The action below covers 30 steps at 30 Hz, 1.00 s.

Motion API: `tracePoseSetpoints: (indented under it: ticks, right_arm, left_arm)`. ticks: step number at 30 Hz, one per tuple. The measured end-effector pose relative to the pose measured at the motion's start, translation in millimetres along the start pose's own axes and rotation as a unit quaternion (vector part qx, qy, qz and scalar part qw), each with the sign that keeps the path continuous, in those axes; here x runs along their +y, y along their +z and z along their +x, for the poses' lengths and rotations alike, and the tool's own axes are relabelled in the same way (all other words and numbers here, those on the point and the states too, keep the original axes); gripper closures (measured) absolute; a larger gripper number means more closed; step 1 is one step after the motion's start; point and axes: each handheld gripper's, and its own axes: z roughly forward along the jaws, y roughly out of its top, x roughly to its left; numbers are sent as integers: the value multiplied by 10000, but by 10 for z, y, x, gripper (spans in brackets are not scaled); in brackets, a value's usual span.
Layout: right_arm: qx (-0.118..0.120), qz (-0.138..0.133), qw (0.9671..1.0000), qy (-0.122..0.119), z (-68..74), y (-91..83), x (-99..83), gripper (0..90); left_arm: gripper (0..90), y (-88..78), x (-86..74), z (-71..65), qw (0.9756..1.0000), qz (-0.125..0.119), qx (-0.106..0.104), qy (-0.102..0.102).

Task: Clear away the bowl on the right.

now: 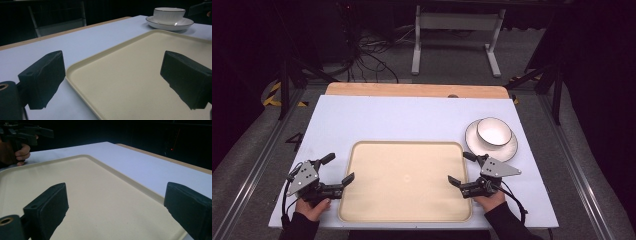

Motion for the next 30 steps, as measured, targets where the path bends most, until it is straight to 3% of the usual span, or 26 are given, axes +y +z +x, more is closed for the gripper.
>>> tracePoseSetpoints:
  ticks: [6,25,30]
  right_arm:
    - [-6,0,9999,-118,20,4,3,48]
    - [-21,2,10000,-82,19,-4,8,64]
    - [-7,-144,9999,-46,21,-36,83,74]
  left_arm:
    - [64,1,4,2,10000,46,2,20]
    - [65,7,4,-5,10000,48,16,5]
    - [65,10,4,-5,10000,55,23,4]
